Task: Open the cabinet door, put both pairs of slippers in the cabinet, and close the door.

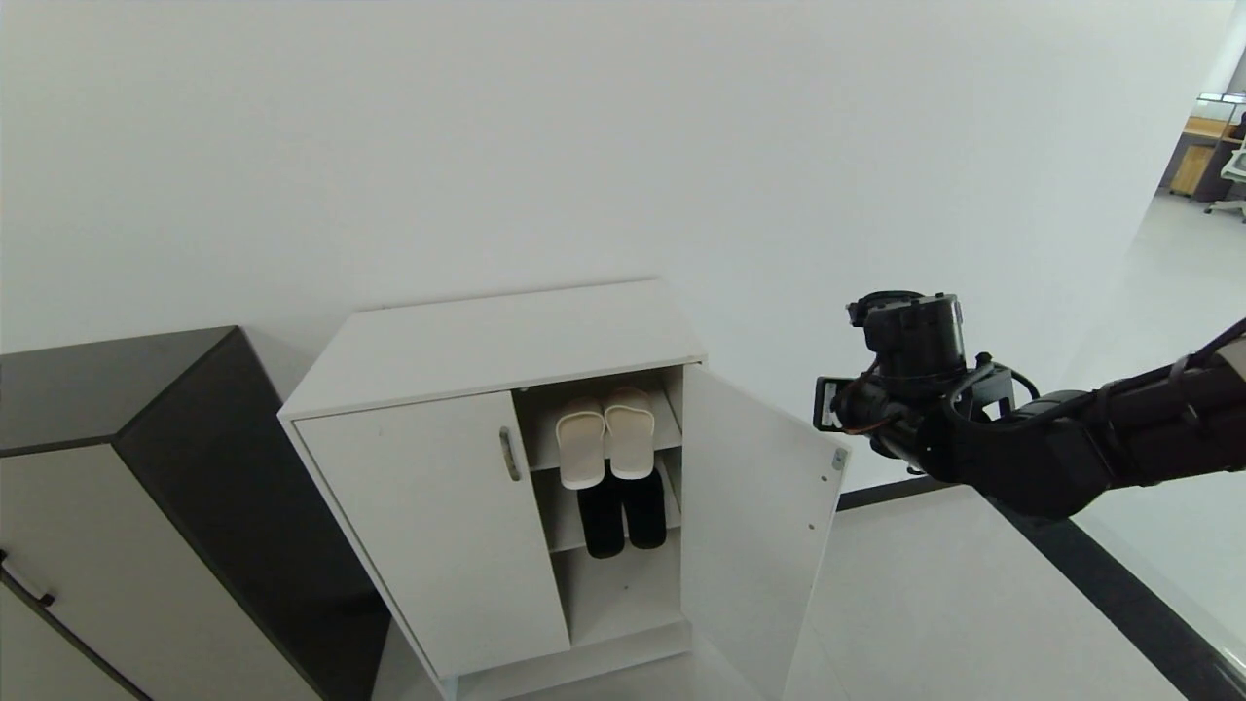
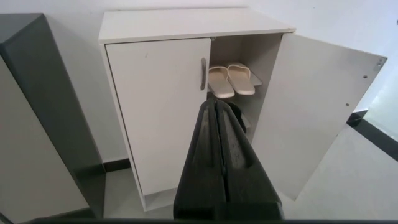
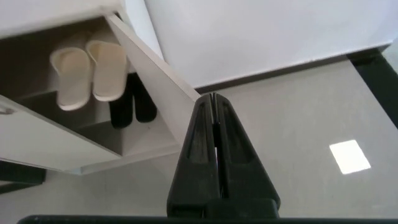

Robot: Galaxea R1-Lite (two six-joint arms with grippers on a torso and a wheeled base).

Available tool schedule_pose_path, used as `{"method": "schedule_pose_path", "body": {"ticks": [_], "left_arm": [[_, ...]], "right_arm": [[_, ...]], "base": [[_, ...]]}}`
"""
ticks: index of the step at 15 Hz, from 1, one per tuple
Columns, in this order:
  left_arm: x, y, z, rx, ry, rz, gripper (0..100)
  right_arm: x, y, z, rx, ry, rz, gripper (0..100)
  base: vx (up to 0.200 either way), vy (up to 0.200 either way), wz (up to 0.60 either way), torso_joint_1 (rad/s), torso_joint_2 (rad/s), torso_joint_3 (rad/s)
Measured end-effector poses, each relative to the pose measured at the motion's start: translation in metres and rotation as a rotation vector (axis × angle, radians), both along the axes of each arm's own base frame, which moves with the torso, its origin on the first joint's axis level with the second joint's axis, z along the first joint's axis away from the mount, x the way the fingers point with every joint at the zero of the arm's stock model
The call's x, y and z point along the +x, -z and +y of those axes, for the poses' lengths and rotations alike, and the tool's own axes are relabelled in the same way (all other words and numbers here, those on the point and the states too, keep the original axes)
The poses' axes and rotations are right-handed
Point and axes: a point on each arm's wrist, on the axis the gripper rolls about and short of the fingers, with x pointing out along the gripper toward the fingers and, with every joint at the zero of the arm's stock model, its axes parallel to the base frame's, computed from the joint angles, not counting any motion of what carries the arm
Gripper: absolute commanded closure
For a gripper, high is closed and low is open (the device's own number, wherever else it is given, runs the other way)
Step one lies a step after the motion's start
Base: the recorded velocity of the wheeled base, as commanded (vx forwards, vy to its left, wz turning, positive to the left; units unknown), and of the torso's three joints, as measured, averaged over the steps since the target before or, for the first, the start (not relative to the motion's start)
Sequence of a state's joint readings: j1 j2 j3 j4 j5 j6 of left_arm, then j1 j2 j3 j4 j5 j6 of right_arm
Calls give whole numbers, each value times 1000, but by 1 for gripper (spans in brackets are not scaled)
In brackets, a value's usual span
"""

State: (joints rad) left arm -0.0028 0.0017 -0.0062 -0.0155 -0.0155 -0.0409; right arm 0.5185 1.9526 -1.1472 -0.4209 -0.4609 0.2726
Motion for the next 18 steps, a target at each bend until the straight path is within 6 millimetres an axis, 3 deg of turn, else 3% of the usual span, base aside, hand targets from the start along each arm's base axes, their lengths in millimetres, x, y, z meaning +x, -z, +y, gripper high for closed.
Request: {"method": "schedule_pose_path", "body": {"ticks": [6, 18], "left_arm": [[0, 0, 0, 0, 0, 0, 100], [0, 0, 0, 0, 0, 0, 100]], "right_arm": [[23, 30, 2, -19, 24, 30, 100], [55, 67, -7, -32, 78, 55, 100]], "base": [[0, 0, 0, 0, 0, 0], [0, 0, 0, 0, 0, 0]]}}
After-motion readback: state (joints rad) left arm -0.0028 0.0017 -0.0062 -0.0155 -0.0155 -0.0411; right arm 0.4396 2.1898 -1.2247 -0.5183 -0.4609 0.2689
